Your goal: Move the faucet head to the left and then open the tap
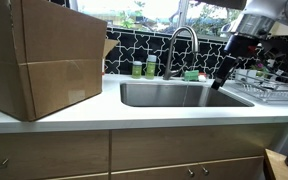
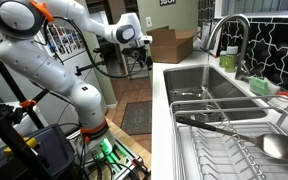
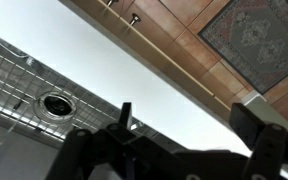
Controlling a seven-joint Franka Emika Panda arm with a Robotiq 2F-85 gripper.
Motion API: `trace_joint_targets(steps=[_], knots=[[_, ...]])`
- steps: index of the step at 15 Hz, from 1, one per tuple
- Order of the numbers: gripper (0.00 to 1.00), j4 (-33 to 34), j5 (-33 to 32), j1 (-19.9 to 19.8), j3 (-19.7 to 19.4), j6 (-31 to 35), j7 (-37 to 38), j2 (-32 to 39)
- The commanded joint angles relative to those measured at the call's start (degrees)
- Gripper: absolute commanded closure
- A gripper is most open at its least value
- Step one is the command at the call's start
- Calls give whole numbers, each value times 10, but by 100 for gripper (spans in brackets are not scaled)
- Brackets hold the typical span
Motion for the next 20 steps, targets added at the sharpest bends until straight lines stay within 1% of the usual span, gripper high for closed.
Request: trace_joint_targets(steps=[1, 3, 6, 9, 10, 11, 13, 17, 19, 20], knots=[[0, 48, -20, -61, -27, -21, 43, 21], [0, 66, -38, -91, -31, -17, 62, 9], [0, 90, -78, -138, -26, -6, 105, -20], [0, 101, -101, -163, -27, 10, 126, -50], [0, 104, -101, -165, -29, 13, 127, -57], [0, 114, -86, -150, -36, 2, 107, -34], [0, 115, -89, -156, -36, 2, 110, -50], [0, 114, -89, -157, -35, 2, 112, -53], [0, 124, -104, -171, -30, -10, 122, -52], [0, 125, -111, -175, -34, -6, 115, -50]])
